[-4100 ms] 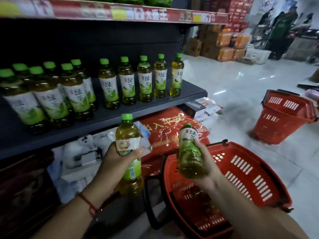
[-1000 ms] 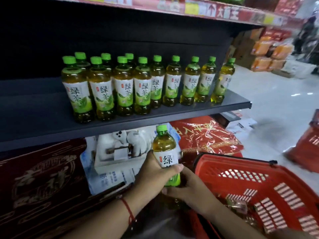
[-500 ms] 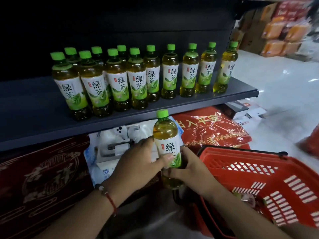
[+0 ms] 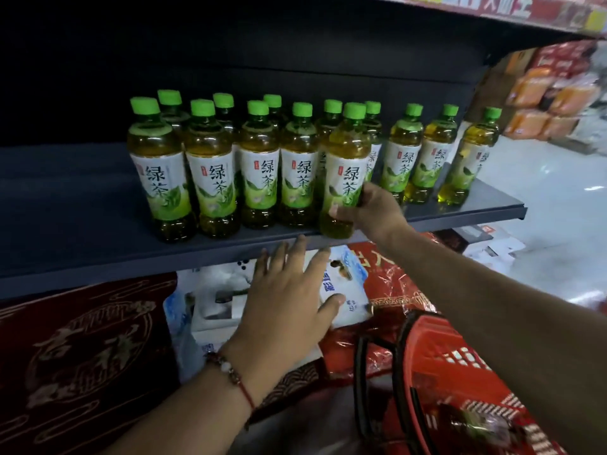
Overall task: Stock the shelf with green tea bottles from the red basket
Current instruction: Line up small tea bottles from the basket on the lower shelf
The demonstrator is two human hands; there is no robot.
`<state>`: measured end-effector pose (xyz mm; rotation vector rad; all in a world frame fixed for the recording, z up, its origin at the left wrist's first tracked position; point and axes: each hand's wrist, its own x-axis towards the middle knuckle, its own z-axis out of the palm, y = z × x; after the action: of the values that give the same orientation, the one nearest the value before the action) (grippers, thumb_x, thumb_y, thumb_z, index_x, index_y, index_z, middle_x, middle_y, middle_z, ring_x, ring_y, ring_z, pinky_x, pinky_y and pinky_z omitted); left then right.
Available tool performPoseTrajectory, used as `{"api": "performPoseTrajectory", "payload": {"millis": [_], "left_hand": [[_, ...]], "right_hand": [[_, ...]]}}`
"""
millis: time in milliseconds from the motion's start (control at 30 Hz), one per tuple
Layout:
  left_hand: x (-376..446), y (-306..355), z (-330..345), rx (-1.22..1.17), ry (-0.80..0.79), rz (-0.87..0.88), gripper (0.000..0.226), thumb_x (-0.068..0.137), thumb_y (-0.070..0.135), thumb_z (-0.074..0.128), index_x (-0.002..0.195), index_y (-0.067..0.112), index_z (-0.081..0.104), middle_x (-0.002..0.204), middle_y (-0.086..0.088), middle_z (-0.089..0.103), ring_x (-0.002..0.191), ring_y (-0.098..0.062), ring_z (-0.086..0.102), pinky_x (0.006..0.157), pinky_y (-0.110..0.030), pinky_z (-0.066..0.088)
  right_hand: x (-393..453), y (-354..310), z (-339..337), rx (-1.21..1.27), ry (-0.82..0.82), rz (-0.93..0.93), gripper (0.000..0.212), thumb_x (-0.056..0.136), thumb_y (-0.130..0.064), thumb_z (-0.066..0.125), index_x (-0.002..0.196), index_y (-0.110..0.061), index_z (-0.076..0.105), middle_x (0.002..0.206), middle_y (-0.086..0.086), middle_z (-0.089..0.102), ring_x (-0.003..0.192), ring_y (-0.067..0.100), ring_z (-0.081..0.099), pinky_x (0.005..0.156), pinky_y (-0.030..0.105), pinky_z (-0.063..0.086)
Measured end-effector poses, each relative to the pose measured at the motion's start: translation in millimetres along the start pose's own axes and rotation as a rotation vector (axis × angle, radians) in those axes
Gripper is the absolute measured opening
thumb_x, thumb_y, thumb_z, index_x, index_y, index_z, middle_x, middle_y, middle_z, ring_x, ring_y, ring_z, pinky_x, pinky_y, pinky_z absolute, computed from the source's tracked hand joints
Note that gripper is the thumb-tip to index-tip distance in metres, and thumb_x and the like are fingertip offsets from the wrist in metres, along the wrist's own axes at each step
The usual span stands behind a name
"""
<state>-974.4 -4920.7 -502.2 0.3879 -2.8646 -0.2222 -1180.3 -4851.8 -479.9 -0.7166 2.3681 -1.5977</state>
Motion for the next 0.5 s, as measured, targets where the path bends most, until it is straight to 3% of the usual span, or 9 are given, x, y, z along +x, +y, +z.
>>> {"api": "performPoseTrajectory", "payload": {"millis": [233, 400, 500], "left_hand": [[16.2, 0.3, 20.3, -0.023, 0.017, 0.052, 0.07, 0.095, 0.055, 0.048, 0.155, 0.027, 0.024, 0.162, -0.004, 0.026, 0.146, -0.03, 0.025, 0.122, -0.048, 0.016], [16.4, 2.0, 26.8, -0.025, -0.021, 0.063, 0.068, 0.097, 0.054, 0.046, 0.155, 0.028, 0.024, 0.162, -0.005, 0.026, 0.147, -0.028, 0.024, 0.122, -0.047, 0.017], [18.2, 10.1, 32.5, -0.023, -0.053, 0.074, 0.068, 0.098, 0.055, 0.044, 0.156, 0.029, 0.02, 0.164, -0.003, 0.022, 0.149, -0.026, 0.02, 0.122, -0.044, 0.016]], "right_hand": [[38.1, 10.4, 18.7, -0.226, 0.044, -0.103, 0.046, 0.077, -0.017, 0.083, 0.12, -0.013, 0.066, 0.116, 0.002, 0.072, 0.107, 0.015, 0.066, 0.092, 0.026, 0.049], [31.0, 7.3, 17.6, -0.278, 0.051, -0.102, 0.057, 0.079, -0.021, 0.081, 0.13, -0.014, 0.057, 0.126, 0.002, 0.067, 0.116, 0.018, 0.061, 0.101, 0.032, 0.048], [1.9, 12.7, 0.9, -0.547, -0.008, -0.132, 0.067, 0.087, -0.028, 0.073, 0.144, -0.014, 0.043, 0.144, 0.007, 0.051, 0.133, 0.023, 0.047, 0.106, 0.032, 0.039]]}}
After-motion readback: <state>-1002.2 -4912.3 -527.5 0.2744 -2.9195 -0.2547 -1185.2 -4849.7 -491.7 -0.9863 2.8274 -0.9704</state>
